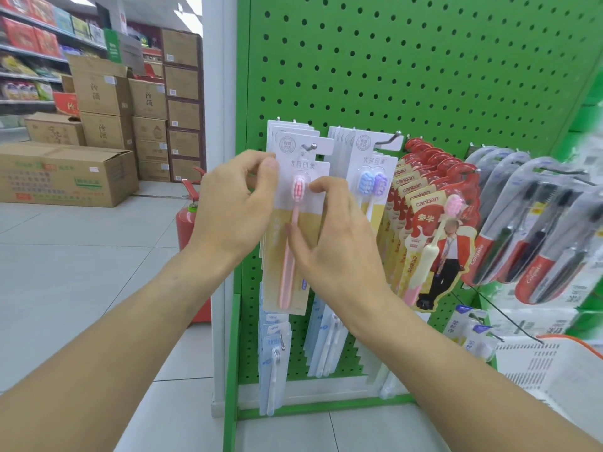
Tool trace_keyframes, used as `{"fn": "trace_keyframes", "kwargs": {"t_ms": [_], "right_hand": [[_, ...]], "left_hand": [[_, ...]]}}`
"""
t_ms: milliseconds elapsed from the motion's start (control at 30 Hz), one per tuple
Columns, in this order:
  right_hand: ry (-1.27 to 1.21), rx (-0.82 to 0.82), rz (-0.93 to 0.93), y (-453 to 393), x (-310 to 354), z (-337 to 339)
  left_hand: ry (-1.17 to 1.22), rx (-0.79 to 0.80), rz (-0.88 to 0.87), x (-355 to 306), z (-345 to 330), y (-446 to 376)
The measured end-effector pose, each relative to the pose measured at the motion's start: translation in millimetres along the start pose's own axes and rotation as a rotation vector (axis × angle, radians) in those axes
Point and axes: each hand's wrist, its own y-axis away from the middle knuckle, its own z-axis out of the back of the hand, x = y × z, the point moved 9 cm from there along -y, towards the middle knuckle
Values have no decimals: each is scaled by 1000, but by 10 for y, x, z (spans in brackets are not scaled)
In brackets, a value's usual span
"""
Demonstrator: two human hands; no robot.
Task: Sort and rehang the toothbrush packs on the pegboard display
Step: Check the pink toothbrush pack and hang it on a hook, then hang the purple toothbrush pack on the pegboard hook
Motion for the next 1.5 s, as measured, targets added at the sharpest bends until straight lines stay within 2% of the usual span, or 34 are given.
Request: {"fn": "trace_keyframes", "kwargs": {"t_ms": [67,133,200,267,367,533,667,867,1000,1200,1367,1500], "right_hand": [[-6,-3,-6,1,-2,-13],[4,-8,-5,3,-2,-13],[11,-8,-14,-4,-16,-8],[23,-2,-20,-11,-36,-11],[22,13,-26,-21,-77,-25],[40,22,-21,-23,-103,-21],[29,15,-26,-23,-110,-26],[-12,7,-40,-13,-105,-48],[-17,17,-42,-26,-109,-69],[-11,19,-53,-43,-128,-61],[7,30,-55,-37,-135,-44],[7,55,-66,-29,-140,-43]], "left_hand": [[-37,-38,50,137,36,-47],[-139,51,115,303,-45,-60],[-122,152,194,479,-167,-27],[-85,179,234,576,-230,4],[-47,132,239,629,-227,-5],[53,37,151,579,-117,7],[44,-56,119,592,39,16],[-30,-52,68,508,106,62],[34,-17,102,512,40,67],[315,15,197,529,-127,90],[335,-32,261,636,-128,130],[249,-124,284,741,72,227]]}}
